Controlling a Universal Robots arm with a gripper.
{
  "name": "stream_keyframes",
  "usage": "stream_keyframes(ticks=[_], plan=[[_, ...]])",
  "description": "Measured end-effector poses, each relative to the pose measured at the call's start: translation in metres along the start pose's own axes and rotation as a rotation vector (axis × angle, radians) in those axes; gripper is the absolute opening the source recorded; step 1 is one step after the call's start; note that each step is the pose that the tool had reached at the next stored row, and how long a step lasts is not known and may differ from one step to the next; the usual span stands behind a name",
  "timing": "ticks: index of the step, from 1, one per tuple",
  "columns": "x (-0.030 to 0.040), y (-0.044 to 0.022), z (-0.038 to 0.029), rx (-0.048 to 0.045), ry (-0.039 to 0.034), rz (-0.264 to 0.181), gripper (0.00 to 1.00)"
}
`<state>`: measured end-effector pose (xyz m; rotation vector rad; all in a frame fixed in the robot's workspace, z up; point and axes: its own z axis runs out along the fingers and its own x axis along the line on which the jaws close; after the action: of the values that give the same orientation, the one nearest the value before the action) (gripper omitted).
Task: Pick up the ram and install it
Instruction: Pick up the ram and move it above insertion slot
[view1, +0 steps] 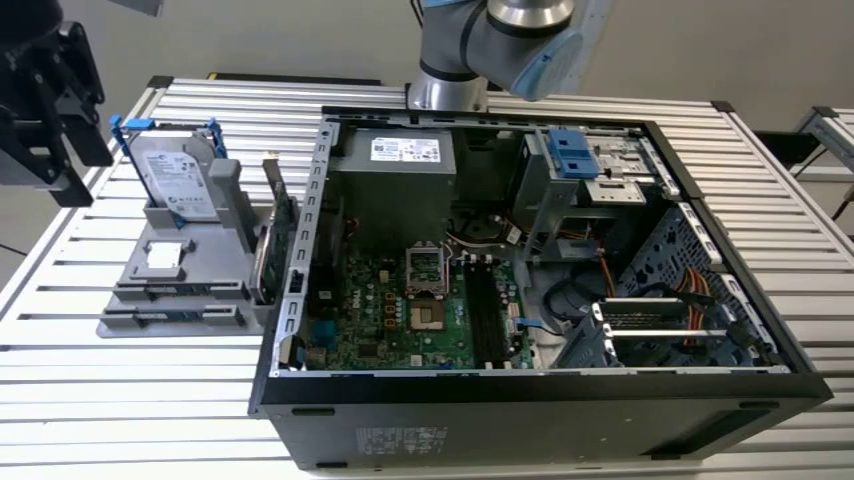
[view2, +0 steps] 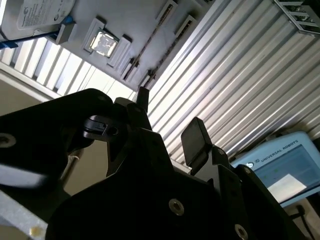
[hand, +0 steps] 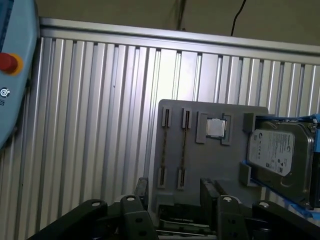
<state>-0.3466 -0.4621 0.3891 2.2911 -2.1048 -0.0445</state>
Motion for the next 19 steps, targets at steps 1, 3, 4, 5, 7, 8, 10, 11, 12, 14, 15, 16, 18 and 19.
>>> stream_keyframes(ticks=[1,3,4,5,7,8,10,11,12,14,15,16,18,19], plan=[[0.0000,-0.0001,0.0003,0.0001,-0.0001,0.001,1.00],[0.0000,-0.0001,0.0003,-0.0001,0.0000,0.001,1.00],[0.0000,-0.0001,0.0003,-0.0001,0.0000,0.001,1.00],[0.0000,-0.0001,0.0004,0.0000,-0.0001,0.001,1.00],[0.0000,-0.0001,0.0004,0.0000,-0.0001,0.001,1.00],[0.0000,-0.0001,0.0004,0.0000,-0.0001,0.001,1.00],[0.0000,-0.0002,0.0011,0.0003,-0.0003,0.001,1.00],[0.0001,-0.0002,0.0015,0.0001,-0.0001,0.001,1.00],[0.0000,-0.0002,0.0020,0.0000,-0.0001,0.001,1.00],[0.0001,-0.0002,0.0032,0.0000,-0.0001,0.001,1.00],[0.0000,-0.0003,0.0039,0.0001,-0.0001,0.001,1.00],[0.0001,-0.0003,0.0046,0.0000,-0.0001,0.001,1.00],[0.0000,-0.0004,0.0062,0.0001,-0.0001,0.001,1.00],[0.0001,-0.0004,0.0069,0.0000,-0.0001,0.001,1.00]])
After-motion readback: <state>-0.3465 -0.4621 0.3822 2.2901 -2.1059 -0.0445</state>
